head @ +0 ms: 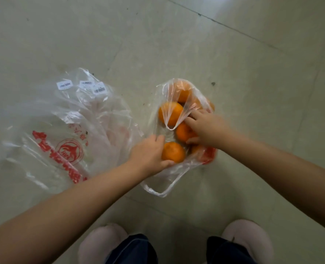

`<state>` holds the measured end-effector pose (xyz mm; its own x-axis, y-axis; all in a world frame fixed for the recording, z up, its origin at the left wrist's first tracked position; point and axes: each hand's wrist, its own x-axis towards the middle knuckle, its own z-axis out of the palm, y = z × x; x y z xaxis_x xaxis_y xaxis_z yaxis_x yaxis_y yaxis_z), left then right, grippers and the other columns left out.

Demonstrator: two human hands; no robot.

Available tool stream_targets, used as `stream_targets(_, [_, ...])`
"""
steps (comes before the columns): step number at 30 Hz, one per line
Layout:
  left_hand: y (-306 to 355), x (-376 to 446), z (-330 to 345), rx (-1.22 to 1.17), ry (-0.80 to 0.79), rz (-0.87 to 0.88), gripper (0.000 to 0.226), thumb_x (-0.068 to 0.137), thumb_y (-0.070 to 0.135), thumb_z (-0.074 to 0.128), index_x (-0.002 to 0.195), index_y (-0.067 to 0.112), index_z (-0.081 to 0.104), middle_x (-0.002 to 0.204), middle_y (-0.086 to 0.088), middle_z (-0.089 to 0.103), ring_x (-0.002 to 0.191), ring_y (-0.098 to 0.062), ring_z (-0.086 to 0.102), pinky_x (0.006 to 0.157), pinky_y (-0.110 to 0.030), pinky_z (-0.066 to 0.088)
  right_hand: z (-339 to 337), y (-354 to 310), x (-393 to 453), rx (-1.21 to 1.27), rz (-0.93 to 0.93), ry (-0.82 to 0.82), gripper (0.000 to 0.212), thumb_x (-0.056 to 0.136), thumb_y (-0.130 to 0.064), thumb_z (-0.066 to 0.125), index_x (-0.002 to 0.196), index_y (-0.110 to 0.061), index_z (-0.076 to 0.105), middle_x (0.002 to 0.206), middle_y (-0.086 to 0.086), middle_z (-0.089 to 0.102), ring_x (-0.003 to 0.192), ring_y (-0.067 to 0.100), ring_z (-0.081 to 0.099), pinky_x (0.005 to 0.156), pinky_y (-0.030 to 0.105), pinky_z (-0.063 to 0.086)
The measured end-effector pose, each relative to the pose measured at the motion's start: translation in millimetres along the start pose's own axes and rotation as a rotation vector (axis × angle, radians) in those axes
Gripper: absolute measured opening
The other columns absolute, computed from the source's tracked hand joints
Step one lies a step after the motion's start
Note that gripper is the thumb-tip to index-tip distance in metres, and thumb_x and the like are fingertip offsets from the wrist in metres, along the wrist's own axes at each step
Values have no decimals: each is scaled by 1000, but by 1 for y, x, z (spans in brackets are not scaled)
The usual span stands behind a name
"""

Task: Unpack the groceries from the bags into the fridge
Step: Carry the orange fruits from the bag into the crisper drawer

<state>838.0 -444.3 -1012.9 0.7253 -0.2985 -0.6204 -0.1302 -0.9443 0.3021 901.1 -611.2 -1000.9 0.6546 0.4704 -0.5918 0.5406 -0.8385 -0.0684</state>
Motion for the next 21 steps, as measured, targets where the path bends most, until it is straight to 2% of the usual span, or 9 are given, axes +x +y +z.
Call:
stream_targets(2, [7, 8, 1, 43, -31, 39, 63, 80, 55, 60, 127, 17, 44, 125, -9, 52, 115, -27, 51, 94, -36, 46, 0, -4, 7, -50, -32, 3, 78, 78, -44, 66, 141, -16, 30, 143, 9, 39, 130, 28, 40, 104, 39, 40])
stream_targets(5, [20, 17, 1, 102, -101, 55, 64, 76, 57, 61, 126, 20, 48, 125, -8, 58, 115, -28, 55, 93, -36, 46, -1, 0, 12, -80, -75, -23, 78, 74, -43, 69, 137, -15, 34, 138, 8, 47, 129, 27, 41, 105, 39, 38])
stream_targets(7, [26, 18, 1, 81, -131, 4, 63, 73, 55, 65, 122, 18, 48, 125, -8, 58, 117, -29, 53, 94, -36, 45, 0, 4, 13, -120, -102, -27, 76, 72, -42, 69, 136, -16, 35, 135, 8, 51, 127, 27, 41, 105, 39, 39])
stream_targets(10, [29, 14, 5, 11, -147, -66, 71, 72, 48, 69, 128, 15, 40, 129, -11, 52, 123, -29, 46, 97, -37, 42, 3, 12, 8, -91, -109, 11, 80, 69, -39, 71, 137, -16, 35, 137, 9, 49, 129, 27, 39, 108, 38, 34])
stream_targets(12, [29, 12, 9, -20, -143, -67, 79, 72, 45, 70, 136, 18, 33, 133, -11, 48, 126, -29, 42, 101, -37, 39, 4, 16, 1, -48, -142, 121, 85, 61, -35, 78, 134, -11, 43, 135, 16, 49, 126, 34, 43, 106, 41, 37])
stream_targets(14, [27, 14, 15, -25, -165, -58, 87, 71, 44, 71, 143, 24, 27, 139, -9, 41, 132, -29, 34, 106, -39, 33, 4, 22, -7, -11, -154, 241, 87, 52, -34, 82, 129, -10, 50, 129, 21, 50, 118, 38, 49, 95, 41, 46])
stream_targets(17, [22, 18, 18, -61, -147, -88, 80, 69, 43, 73, 138, 25, 36, 140, -7, 38, 132, -27, 31, 107, -38, 31, 8, 35, -17, 212, -88, 170, 88, 63, -30, 74, 141, -20, 33, 140, 13, 32, 123, 30, 42, 93, 34, 45])
stream_targets(19, [18, 17, 16, -126, -62, -115, 78, 66, 44, 75, 134, 27, 40, 137, -4, 41, 128, -25, 34, 105, -35, 32, 5, 44, -23, 395, -54, 155, 88, 59, -33, 70, 139, -22, 36, 134, 7, 35, 116, 24, 46, 92, 28, 45])
stream_targets(21, [16, 10, 6, -167, 59, -132, 81, 60, 52, 75, 131, 29, 42, 131, 0, 44, 124, -22, 37, 102, -32, 32, 0, 51, -30, 658, -44, 197, 87, 48, -45, 57, 132, -26, 45, 121, -1, 39, 109, 13, 44, 88, 19, 38])
